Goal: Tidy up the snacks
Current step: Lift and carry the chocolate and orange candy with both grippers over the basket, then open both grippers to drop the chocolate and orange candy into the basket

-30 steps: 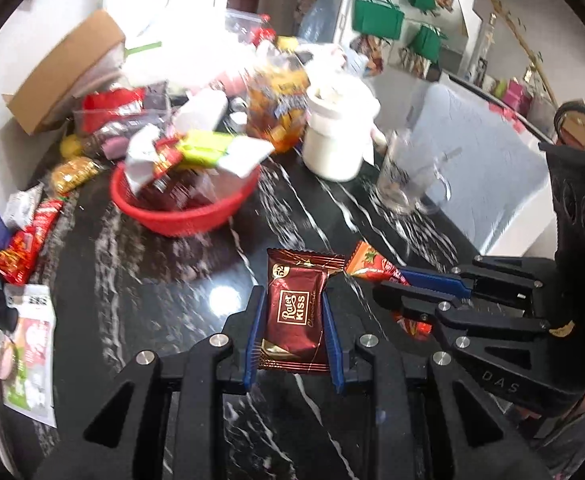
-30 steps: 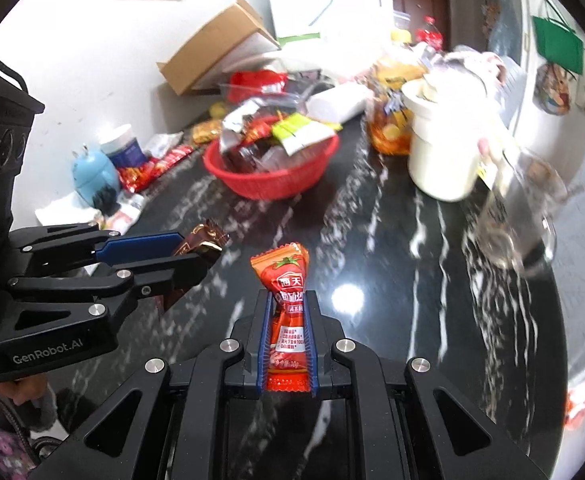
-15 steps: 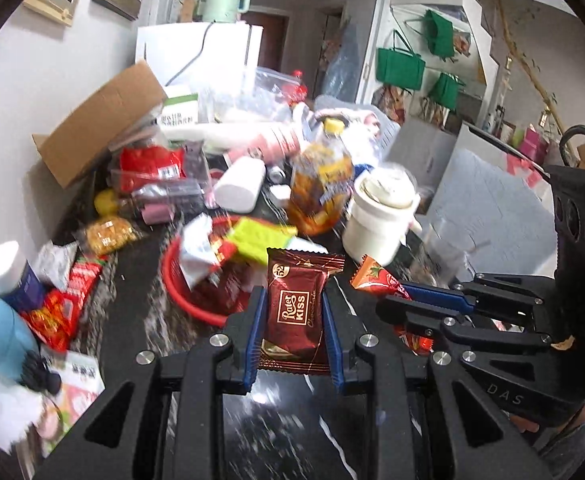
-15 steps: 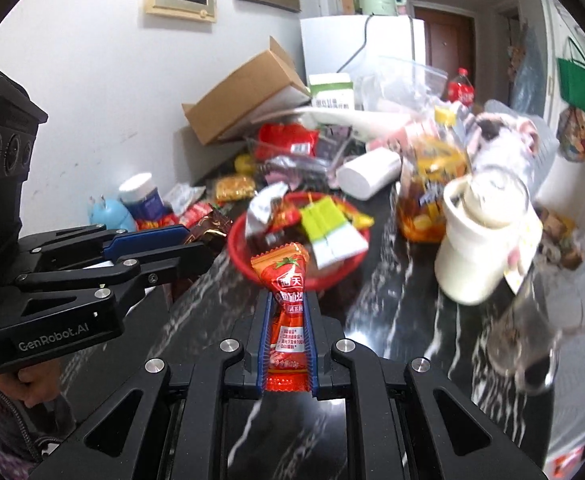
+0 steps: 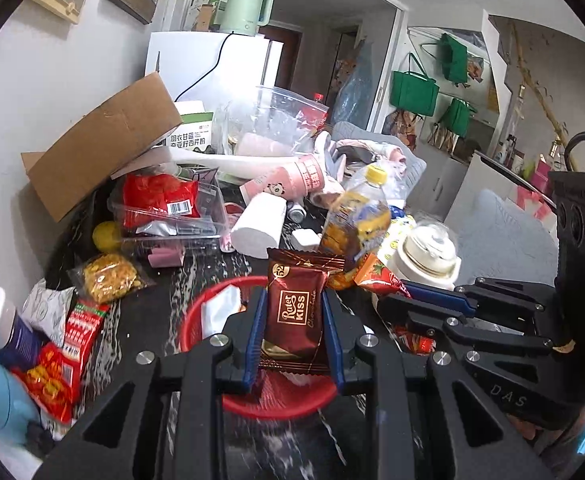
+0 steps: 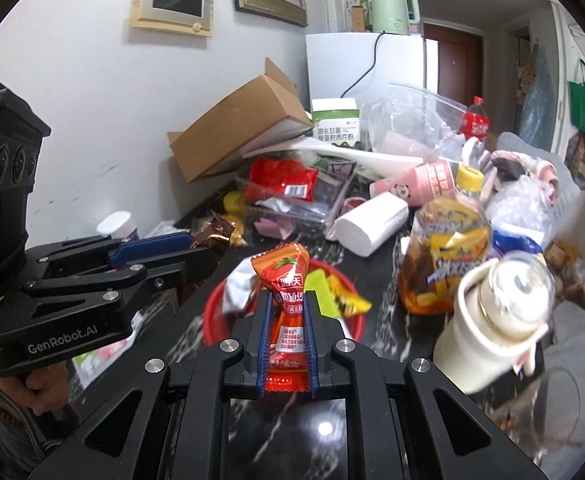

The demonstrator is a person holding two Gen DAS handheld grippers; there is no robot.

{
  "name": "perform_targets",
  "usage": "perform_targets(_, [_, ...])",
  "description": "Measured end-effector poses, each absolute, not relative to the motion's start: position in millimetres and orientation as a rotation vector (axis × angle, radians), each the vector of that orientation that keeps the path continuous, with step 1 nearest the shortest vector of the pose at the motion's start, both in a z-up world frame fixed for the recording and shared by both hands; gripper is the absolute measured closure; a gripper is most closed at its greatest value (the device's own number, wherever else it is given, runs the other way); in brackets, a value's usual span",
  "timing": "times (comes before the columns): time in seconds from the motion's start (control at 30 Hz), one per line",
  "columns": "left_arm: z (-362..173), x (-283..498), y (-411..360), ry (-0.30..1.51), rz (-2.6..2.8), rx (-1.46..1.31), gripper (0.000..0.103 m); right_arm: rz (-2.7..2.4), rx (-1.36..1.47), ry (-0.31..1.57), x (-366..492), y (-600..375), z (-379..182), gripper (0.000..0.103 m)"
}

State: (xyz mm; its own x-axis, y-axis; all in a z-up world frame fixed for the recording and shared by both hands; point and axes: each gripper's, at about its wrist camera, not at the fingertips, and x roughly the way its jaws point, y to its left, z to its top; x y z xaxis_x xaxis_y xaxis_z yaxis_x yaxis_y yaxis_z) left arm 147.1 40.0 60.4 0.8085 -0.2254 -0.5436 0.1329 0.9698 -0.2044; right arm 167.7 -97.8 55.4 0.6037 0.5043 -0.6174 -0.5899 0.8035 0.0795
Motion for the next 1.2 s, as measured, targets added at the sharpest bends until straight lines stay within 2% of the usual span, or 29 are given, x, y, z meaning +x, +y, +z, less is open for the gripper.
perform_targets(0.37, [31, 195, 64, 0.689, -0.177, -0.195, 0.076, 0.666, -0.099, 0.725, 224, -76, 35, 0.088])
perform_targets(0.73, [-6, 216, 56, 0.819, -0.175, -0.171, 0.076, 0.672, -0.130, 0.872, 249, -69, -12, 0.088])
perform_targets(1.2, [-9, 216, 46, 0.834, -0.169, -0.125, 0.076, 0.683, -0.157, 0.925, 250, -64, -21, 0.085])
